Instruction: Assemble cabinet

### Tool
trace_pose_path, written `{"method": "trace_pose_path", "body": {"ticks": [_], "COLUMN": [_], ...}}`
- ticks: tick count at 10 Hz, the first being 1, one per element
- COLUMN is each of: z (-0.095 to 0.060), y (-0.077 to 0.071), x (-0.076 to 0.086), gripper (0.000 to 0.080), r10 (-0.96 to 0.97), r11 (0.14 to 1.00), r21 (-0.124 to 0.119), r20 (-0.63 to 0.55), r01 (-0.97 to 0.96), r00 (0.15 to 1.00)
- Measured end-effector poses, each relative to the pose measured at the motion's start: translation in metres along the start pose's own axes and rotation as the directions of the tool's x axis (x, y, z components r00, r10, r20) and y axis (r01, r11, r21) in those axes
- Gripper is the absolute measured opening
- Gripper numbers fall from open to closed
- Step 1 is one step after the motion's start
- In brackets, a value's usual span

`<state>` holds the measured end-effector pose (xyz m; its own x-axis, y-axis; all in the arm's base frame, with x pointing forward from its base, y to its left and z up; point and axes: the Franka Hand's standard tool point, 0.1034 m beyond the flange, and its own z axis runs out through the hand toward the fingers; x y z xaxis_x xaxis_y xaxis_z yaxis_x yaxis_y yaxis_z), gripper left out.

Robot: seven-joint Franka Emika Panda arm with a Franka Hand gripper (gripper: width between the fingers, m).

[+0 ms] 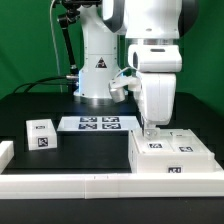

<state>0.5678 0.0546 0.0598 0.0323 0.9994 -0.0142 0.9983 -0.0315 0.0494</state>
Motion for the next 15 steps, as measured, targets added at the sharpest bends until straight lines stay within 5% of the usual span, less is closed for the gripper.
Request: {"method": "trace_pose_path", "body": {"ticks": [2,7,10,11,12,13,15], "z": [0.000,0.001,0.000,-0.002,-0.006,-0.012,-0.029], "y": [0.011,0.011,0.012,0.011,0.008,0.006,-0.007], "x": [0.000,0.000,0.002,0.001,-0.001,-0.005,-0.015], "gripper": [0.0072,0.0072,0.0432,0.0432,0.0617,0.0734,0.0786], "r10": [0.004,0.007,0.000,-0.002,-0.006,0.000,0.093], "r11": [1.000,1.000,1.000,1.000,1.000,0.999,0.989], "r21": [-0.005,-0.003,-0.005,-0.011,-0.021,-0.043,-0.112], "r20": [-0.001,0.000,0.001,0.002,0.005,0.002,-0.017], "r01": [-0.004,-0.007,0.000,0.003,0.006,0.001,-0.095], "r00": [1.000,1.000,1.000,1.000,1.000,1.000,0.995]}}
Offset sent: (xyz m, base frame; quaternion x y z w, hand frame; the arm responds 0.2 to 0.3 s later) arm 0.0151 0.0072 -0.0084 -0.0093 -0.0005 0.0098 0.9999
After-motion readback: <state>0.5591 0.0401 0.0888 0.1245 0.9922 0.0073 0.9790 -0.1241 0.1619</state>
